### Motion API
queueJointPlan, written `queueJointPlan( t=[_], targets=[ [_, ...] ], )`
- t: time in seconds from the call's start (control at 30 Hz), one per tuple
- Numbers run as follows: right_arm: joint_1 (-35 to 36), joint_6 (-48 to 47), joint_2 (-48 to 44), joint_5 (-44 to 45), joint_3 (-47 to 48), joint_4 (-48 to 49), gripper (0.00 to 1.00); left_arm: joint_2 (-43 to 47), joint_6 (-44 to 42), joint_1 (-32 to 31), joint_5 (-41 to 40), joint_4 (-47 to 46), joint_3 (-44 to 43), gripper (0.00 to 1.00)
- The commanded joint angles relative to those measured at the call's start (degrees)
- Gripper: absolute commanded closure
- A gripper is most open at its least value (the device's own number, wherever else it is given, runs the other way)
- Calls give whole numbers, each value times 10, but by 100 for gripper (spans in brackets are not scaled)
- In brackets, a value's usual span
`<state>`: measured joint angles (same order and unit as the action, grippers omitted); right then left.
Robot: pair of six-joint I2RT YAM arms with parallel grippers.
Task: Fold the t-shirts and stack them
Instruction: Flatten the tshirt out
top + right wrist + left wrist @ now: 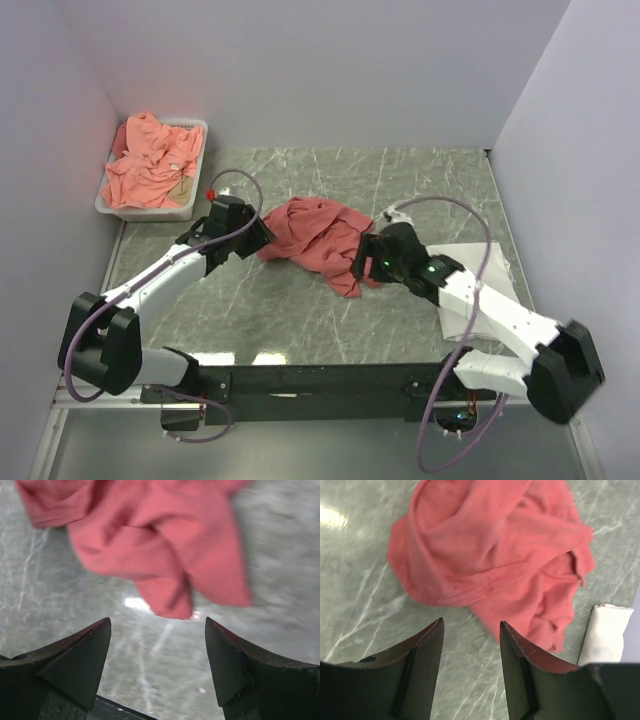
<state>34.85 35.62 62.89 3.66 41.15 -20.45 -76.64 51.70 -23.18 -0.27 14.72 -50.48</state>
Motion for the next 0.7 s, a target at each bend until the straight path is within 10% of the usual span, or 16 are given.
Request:
queueJointPlan(
  t=[0.0, 0.4, 0.67],
  targets=[
    [55, 0, 73, 30, 93, 38, 19, 31, 18, 13, 4, -13, 17, 46],
    [227, 10, 418, 180, 409, 16, 27, 156, -9, 243, 56, 63, -29, 45],
    [235, -46, 610, 287, 629, -91, 27, 161, -17, 285, 128, 61, -52, 46]
  ],
)
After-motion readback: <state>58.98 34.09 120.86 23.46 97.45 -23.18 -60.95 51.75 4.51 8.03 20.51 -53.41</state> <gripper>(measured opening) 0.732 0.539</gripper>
